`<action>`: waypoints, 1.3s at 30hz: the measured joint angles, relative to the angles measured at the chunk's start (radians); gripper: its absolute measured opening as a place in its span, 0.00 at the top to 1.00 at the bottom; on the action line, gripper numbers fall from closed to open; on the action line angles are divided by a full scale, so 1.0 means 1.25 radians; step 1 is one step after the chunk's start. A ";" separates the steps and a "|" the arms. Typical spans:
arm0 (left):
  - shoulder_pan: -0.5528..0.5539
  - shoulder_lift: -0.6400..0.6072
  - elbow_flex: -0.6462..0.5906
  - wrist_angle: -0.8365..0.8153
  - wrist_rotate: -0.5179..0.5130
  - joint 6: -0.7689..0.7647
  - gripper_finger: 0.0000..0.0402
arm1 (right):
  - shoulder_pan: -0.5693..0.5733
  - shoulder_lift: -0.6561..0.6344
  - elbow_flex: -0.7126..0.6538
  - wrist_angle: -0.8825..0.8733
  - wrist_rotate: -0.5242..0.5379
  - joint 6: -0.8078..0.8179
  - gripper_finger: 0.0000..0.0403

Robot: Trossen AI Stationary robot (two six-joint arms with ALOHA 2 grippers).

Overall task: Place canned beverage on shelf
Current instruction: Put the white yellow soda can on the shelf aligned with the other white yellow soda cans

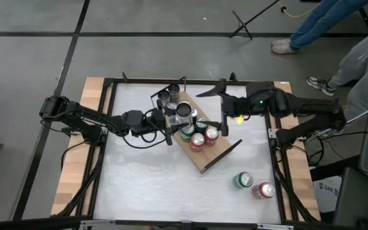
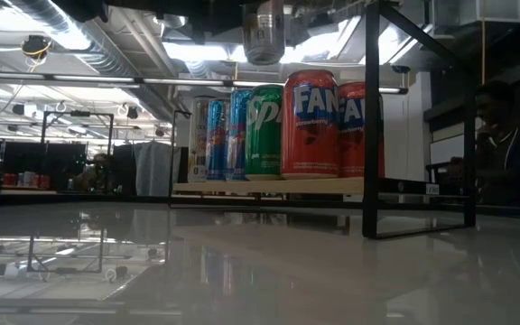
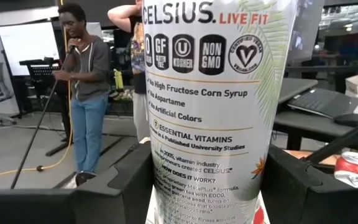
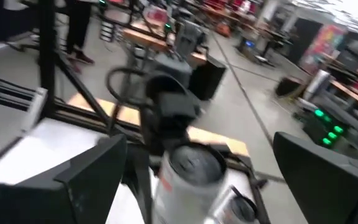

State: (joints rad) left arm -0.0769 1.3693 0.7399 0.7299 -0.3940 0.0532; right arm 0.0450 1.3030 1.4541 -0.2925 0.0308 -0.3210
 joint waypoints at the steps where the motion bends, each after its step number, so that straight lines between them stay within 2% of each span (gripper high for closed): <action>1: 0.000 0.000 0.000 0.000 0.000 0.000 0.46 | -0.005 0.008 0.014 -0.002 -0.019 0.000 0.03; 9: 0.000 0.000 0.000 -0.016 0.039 0.000 0.46 | -0.022 0.091 0.081 -0.025 -0.098 0.000 0.03; 19: -0.009 0.000 0.000 -0.055 0.049 -0.015 0.46 | -0.021 0.159 0.107 -0.063 -0.102 0.001 0.03; 39: -0.009 0.000 0.000 -0.058 0.081 -0.016 0.46 | -0.032 0.188 0.106 -0.122 -0.102 0.052 0.03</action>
State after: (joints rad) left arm -0.0879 1.3689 0.7399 0.6575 -0.2924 0.0326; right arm 0.0055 1.5376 1.5871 -0.4445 -0.0971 -0.2558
